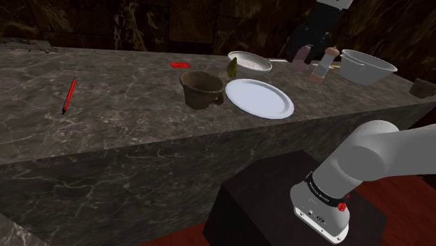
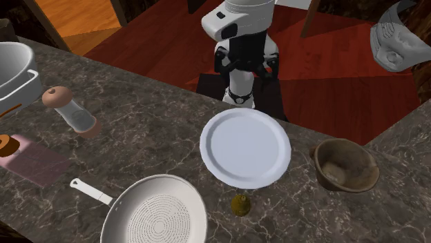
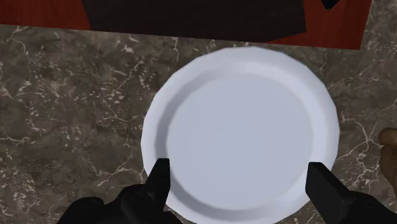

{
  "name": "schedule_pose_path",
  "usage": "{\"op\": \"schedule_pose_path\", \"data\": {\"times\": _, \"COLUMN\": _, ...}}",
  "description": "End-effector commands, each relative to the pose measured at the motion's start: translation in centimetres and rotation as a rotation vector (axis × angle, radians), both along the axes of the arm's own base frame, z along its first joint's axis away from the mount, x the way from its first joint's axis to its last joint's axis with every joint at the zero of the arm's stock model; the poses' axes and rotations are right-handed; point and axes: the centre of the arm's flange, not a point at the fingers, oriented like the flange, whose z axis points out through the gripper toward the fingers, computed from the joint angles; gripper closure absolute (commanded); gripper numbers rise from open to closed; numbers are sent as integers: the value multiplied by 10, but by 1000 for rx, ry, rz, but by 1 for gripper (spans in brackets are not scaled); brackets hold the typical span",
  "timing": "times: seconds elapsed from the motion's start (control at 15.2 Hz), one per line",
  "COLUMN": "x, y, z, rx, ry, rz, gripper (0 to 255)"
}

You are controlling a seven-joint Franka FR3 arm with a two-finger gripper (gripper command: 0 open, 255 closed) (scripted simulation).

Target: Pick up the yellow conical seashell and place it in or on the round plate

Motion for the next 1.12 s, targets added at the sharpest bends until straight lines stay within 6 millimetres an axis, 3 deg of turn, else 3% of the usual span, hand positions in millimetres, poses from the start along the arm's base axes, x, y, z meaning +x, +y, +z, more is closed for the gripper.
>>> {"op": "schedule_pose_path", "data": {"times": 0.0, "x": 0, "y": 0, "z": 0, "rx": 0, "ry": 0, "rz": 0, "gripper": 0}}
{"op": "schedule_pose_path", "data": {"times": 0.53, "x": 118, "y": 23, "z": -22, "rx": -121, "ry": 92, "rz": 121, "gripper": 0}}
{"op": "schedule_pose_path", "data": {"times": 1.06, "x": 229, "y": 57, "z": -58, "rx": -242, "ry": 185, "rz": 243, "gripper": 0}}
